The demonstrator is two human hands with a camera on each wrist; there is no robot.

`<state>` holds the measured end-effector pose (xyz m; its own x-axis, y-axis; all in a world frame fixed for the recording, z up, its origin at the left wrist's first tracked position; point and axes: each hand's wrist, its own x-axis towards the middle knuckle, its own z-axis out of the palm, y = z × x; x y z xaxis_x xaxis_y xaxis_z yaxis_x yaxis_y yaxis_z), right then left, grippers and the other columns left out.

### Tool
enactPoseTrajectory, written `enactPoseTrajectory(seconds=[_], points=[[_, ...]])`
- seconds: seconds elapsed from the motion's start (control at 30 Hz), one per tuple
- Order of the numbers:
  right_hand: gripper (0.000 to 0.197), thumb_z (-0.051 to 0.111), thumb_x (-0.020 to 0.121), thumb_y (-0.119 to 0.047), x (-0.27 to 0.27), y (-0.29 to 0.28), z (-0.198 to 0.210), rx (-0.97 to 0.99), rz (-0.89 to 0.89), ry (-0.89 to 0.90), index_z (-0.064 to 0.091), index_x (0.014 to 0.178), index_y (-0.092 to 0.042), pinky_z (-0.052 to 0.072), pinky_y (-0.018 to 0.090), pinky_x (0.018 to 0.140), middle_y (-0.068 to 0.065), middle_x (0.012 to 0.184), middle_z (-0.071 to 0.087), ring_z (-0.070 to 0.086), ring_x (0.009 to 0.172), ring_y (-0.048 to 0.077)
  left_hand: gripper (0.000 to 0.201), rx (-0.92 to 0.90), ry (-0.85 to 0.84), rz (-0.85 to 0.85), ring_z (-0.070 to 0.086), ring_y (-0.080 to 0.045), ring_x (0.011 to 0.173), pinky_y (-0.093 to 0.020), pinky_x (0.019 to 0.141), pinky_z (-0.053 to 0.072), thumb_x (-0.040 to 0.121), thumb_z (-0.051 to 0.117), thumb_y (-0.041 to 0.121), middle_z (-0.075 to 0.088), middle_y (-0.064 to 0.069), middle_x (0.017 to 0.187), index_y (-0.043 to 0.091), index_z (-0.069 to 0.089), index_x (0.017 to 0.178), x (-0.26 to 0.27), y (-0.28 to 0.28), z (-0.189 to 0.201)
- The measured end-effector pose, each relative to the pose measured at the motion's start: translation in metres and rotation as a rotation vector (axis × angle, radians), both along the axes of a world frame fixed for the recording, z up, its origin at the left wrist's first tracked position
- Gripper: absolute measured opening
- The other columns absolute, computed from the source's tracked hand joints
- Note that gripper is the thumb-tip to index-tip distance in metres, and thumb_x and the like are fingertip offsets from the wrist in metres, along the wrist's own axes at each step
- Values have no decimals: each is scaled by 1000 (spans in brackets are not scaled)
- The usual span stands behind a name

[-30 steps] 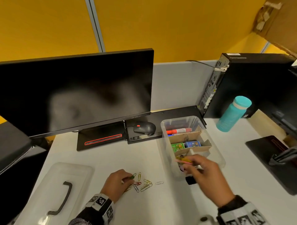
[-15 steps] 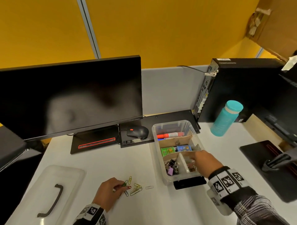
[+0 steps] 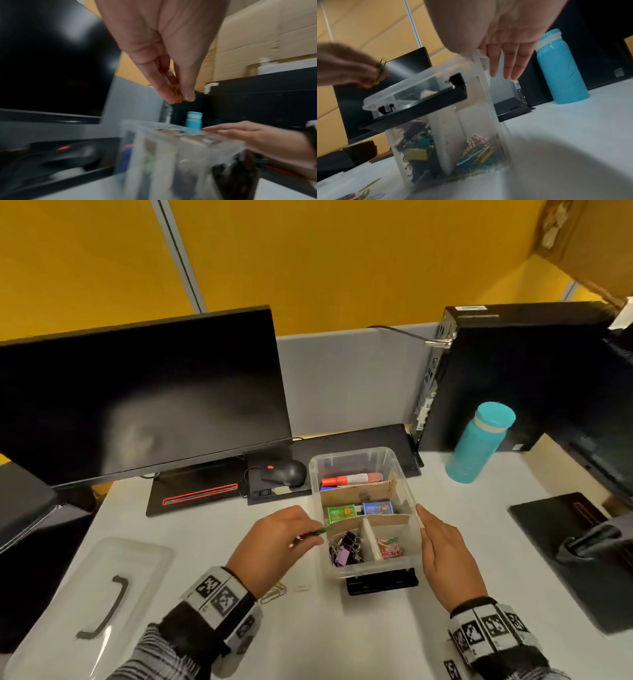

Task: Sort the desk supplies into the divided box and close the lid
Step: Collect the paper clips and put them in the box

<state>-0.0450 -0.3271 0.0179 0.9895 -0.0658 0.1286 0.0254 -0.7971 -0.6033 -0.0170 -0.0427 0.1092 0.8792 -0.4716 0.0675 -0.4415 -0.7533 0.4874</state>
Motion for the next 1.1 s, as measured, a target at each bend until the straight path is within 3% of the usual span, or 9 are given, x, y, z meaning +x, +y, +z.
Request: enactPoseTrajectory(seconds=[0.1, 0.27, 0.43, 0.53, 0.6, 0.77, 0.83, 0.97, 1.1], points=[[45, 29, 99, -29, -1, -1, -4, 53, -7, -13, 37, 143, -26, 32, 21, 98, -6, 136, 51, 42, 121, 10, 22, 126, 55, -170, 59, -11, 90, -20, 79, 44, 92, 57, 29, 66, 3, 101, 23, 69, 109, 12, -65, 14], [48, 25, 97, -30, 2, 2, -8, 94, -26, -44, 38, 143, -24, 31, 19, 101, -3, 134, 54, 45, 117, 7, 21, 446, 218, -201, 63, -32, 97, -38, 83, 49, 91, 56, 12, 67, -17, 104, 3, 67, 106, 36, -144, 2], [46, 29, 98, -28, 3, 6, -8, 117, -63, -27, 35, 144, -24, 34, 24, 105, 0, 136, 53, 48, 121, 13, 21, 580, 248, -247, 62, -34, 103, -38, 85, 49, 90, 56, 10, 64, -20, 111, -2, 63, 106, 49, -173, -6], [64, 13, 90, -47, 3, 5, -9, 80, -56, -12, 34, 145, -22, 31, 24, 107, -1, 138, 51, 47, 124, 13, 23, 566, 246, -216, 61, -33, 104, -36, 85, 48, 91, 53, 13, 65, -18, 111, -2, 64, 106, 60, -178, -5], [66, 10, 88, -47, 2, 6, -8, 88, -56, -2, 33, 145, -22, 31, 23, 107, -2, 139, 50, 46, 124, 12, 25, 506, 268, -208, 62, -31, 102, -38, 90, 50, 91, 54, 16, 66, -16, 109, -1, 66, 106, 65, -175, -2], [58, 19, 91, -40, -1, 8, 2, 59, -89, -100, 38, 141, -18, 39, 40, 107, 3, 138, 50, 45, 125, 19, 12, 109, 187, -127, 64, -8, 82, -24, 75, 51, 88, 61, 27, 70, 6, 92, 22, 72, 91, 68, -125, 14], [50, 26, 94, -39, -4, 18, 12, 24, -34, -182, 37, 140, -21, 34, 37, 110, 0, 143, 45, 39, 131, 17, 10, 53, 110, -48, 62, -3, 76, -24, 73, 51, 87, 62, 32, 68, 14, 83, 28, 70, 89, 68, -82, 16], [43, 31, 99, -38, -11, 65, 40, 38, 287, -295, 45, 134, -17, 30, 27, 110, 0, 137, 51, 39, 130, 10, 13, 230, 101, 164, 59, -3, 74, -23, 71, 47, 89, 59, 37, 65, 18, 83, 32, 68, 95, 63, 28, -5], [32, 46, 96, -30, -20, 129, 37, 19, 565, -326, 51, 125, -15, 40, 18, 101, 0, 125, 58, 49, 118, 9, 20, 447, 294, 254, 58, -3, 81, -21, 78, 50, 86, 61, 46, 65, 17, 97, 36, 63, 103, 33, 112, -50]])
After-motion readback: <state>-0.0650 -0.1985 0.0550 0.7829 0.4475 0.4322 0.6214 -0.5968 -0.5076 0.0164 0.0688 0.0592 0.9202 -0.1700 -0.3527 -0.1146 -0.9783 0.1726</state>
